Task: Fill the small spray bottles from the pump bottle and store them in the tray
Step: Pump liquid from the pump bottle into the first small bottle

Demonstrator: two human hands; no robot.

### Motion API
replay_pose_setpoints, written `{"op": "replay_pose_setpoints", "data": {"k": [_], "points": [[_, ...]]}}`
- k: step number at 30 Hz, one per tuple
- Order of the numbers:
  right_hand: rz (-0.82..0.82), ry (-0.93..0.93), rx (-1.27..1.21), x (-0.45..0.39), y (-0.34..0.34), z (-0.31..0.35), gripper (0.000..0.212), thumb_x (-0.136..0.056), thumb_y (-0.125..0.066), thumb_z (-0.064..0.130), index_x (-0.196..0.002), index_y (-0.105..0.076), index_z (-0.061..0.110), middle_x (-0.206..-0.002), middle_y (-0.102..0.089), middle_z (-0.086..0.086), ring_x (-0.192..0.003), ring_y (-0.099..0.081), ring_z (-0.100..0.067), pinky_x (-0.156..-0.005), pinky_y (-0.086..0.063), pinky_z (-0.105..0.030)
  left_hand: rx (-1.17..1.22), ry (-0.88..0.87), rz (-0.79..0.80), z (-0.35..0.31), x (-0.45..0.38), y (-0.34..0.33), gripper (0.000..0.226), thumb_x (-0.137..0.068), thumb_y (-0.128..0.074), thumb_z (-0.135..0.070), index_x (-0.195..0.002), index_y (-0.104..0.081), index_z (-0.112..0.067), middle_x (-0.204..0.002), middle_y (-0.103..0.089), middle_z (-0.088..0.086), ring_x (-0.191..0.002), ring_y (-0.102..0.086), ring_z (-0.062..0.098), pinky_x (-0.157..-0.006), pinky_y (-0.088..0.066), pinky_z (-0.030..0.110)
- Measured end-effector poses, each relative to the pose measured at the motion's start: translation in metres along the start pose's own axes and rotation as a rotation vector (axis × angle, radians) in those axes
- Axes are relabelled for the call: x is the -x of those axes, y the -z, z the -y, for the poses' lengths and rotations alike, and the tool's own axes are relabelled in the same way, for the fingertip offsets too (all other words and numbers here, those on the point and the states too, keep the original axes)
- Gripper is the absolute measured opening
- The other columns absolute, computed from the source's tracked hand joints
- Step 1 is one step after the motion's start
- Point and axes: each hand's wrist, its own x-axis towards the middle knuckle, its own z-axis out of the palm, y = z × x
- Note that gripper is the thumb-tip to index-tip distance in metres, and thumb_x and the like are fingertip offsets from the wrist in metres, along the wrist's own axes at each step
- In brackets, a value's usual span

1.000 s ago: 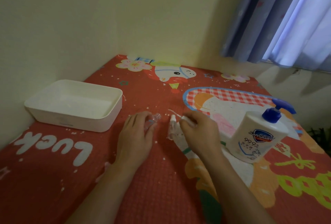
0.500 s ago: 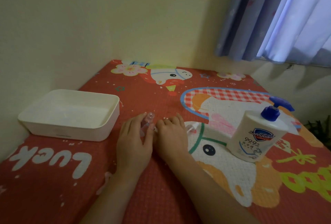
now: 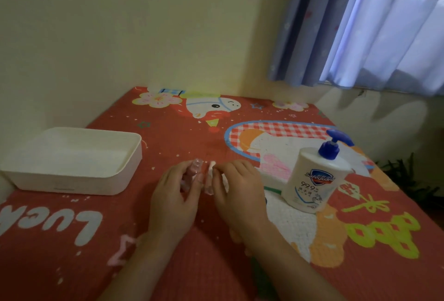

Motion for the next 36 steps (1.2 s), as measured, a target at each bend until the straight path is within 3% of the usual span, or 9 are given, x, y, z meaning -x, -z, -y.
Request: {"op": "replay_pose_setpoints", "data": {"k": [3, 9, 13, 16, 20, 22, 27, 33, 36], "points": [[-0.028, -0.035, -0.058, 0.013, 0.026, -0.014, 0.014, -0.088, -0.053, 0.022, -0.088, -0.067, 0.019, -0.083, -0.066, 0.009, -0.079, -0.056, -0.009, -0.068, -0.049, -0.025, 0.026, 0.002, 0.079, -0.016, 0.005, -0.012, 0.027, -0.092, -0.062, -0.038, -0.117, -0.064, -0.028, -0.102, -0.067, -0.014, -0.086, -0.063, 0.0, -0.072, -0.044, 0.008], [-0.175, -0.157, -0.096, 0.034, 0.075, -0.05, 0.007, -0.087, -0.061, 0.017, -0.09, -0.067, 0.019, -0.08, -0.064, 0.009, -0.071, -0.055, -0.002, -0.06, -0.047, -0.018, 0.149, -0.02, 0.239, -0.055, 0.011, -0.041, 0.019, -0.093, -0.057, -0.046, -0.111, -0.056, -0.045, -0.102, -0.065, -0.021, -0.089, -0.063, 0.002, -0.077, -0.051, 0.024], [-0.343, -0.275, -0.13, 0.039, 0.103, -0.073, 0.006, -0.087, -0.062, 0.014, -0.09, -0.064, 0.018, -0.08, -0.062, 0.006, -0.069, -0.057, -0.008, -0.057, -0.048, -0.024, 0.243, -0.028, 0.335, -0.088, 0.011, -0.062, 0.02, -0.093, -0.054, -0.042, -0.11, -0.05, -0.051, -0.107, -0.061, -0.032, -0.102, -0.058, -0.011, -0.086, -0.04, 0.004], [-0.446, -0.386, -0.145, 0.033, 0.121, -0.094, 0.011, -0.085, -0.063, 0.019, -0.095, -0.057, 0.018, -0.088, -0.057, 0.005, -0.08, -0.056, -0.013, -0.066, -0.051, -0.035, 0.337, 0.024, 0.432, -0.104, 0.008, -0.081, 0.022, -0.097, -0.053, -0.036, -0.119, -0.05, -0.042, -0.115, -0.059, -0.031, -0.11, -0.052, -0.02, -0.084, -0.04, 0.0], [-0.243, -0.538, -0.159, 0.014, 0.132, -0.115, 0.059, -0.077, -0.069, 0.038, -0.13, -0.045, 0.023, -0.125, -0.051, 0.009, -0.116, -0.049, -0.009, -0.094, -0.048, -0.034, 0.449, 0.13, 0.553, -0.115, -0.003, -0.098, 0.027, -0.099, -0.046, -0.045, -0.124, -0.05, -0.036, -0.129, -0.057, -0.024, -0.12, -0.047, -0.015, -0.091, -0.041, 0.009], [-0.084, -0.545, -0.257, 0.008, 0.133, -0.118, 0.07, -0.076, -0.07, 0.04, -0.137, -0.038, 0.027, -0.13, -0.05, 0.011, -0.117, -0.051, -0.007, -0.094, -0.049, -0.033, 0.503, 0.169, 0.612, -0.119, -0.007, -0.104, 0.031, -0.099, -0.043, -0.048, -0.126, -0.05, -0.035, -0.13, -0.056, -0.025, -0.122, -0.047, -0.013, -0.093, -0.04, 0.012], [-0.005, -0.408, -0.132, 0.005, 0.123, -0.121, 0.057, -0.08, -0.066, 0.048, -0.13, -0.047, 0.031, -0.119, -0.056, 0.014, -0.109, -0.052, -0.005, -0.085, -0.045, -0.024, 0.528, 0.182, 0.681, -0.121, -0.01, -0.108, 0.019, -0.103, -0.045, -0.034, -0.119, -0.05, -0.026, -0.114, -0.061, -0.02, -0.101, -0.054, -0.023, -0.08, -0.044, 0.004], [0.048, -0.315, -0.144, 0.007, 0.111, -0.103, 0.051, -0.082, -0.063, 0.051, -0.127, -0.049, 0.034, -0.114, -0.056, 0.015, -0.105, -0.051, -0.002, -0.08, -0.04, -0.016, 0.466, 0.176, 0.643, -0.109, -0.006, -0.077, 0.018, -0.101, -0.045, -0.037, -0.117, -0.049, -0.03, -0.114, -0.064, -0.017, -0.105, -0.058, -0.014, -0.094, -0.047, 0.021], [0.06, -0.277, -0.186, 0.009, 0.104, -0.087, 0.051, -0.082, -0.062, 0.053, -0.128, -0.049, 0.034, -0.115, -0.055, 0.015, -0.105, -0.052, -0.003, -0.083, -0.044, -0.021, 0.436, 0.152, 0.594, -0.105, -0.004, -0.057, 0.018, -0.101, -0.046, -0.031, -0.118, -0.051, -0.027, -0.111, -0.065, -0.016, -0.102, -0.057, -0.018, -0.095, -0.039, 0.006]]}}
